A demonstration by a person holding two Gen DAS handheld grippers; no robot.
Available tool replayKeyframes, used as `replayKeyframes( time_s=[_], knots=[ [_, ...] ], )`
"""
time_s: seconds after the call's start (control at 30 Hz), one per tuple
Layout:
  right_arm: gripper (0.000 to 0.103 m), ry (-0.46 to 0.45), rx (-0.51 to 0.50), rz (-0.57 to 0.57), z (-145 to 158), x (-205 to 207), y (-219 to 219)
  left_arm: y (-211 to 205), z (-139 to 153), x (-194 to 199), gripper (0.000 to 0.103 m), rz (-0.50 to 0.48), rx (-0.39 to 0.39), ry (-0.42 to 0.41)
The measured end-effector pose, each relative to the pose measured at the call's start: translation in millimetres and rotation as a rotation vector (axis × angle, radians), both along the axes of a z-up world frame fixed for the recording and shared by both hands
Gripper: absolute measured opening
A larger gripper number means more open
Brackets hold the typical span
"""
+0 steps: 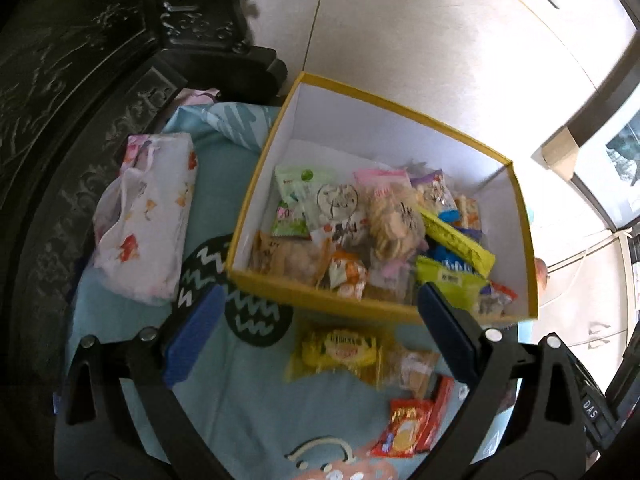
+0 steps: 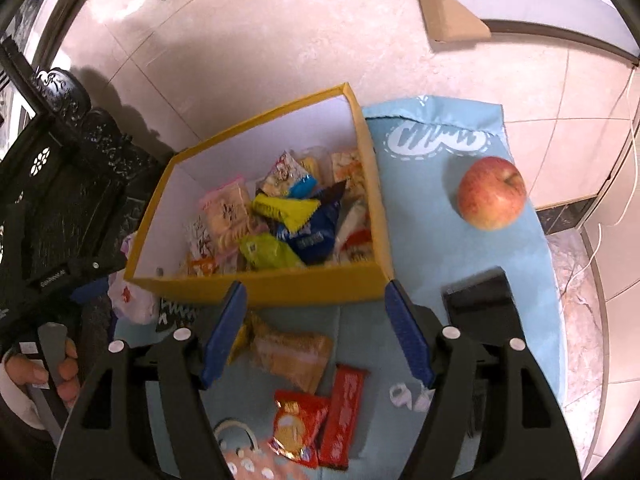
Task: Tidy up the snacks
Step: 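Carry both packs into the yellow box and release them, then grasp the red round cookie pack with the left gripper while the right grasps the red chocolate bar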
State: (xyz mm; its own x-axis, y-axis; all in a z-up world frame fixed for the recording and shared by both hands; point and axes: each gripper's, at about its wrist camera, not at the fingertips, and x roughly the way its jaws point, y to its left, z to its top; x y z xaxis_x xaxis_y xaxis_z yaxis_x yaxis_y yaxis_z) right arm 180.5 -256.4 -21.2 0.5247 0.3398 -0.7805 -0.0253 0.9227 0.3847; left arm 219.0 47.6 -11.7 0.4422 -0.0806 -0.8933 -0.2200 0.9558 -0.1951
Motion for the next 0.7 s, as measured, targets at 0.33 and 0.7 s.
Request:
replayKeyframes(
  time_s=[0.33,0.7],
  knots=[
    [0.075,0.181,-0.281,0.087,-77,-50,31,-6,-51,-75,0.099,-0.025,-0.043,0.134],
    [0.075,0.211,-0.395,0.101,-111,-60,48,-11,-97,-113,0.099,-0.042,-0.048,0.265]
  ],
)
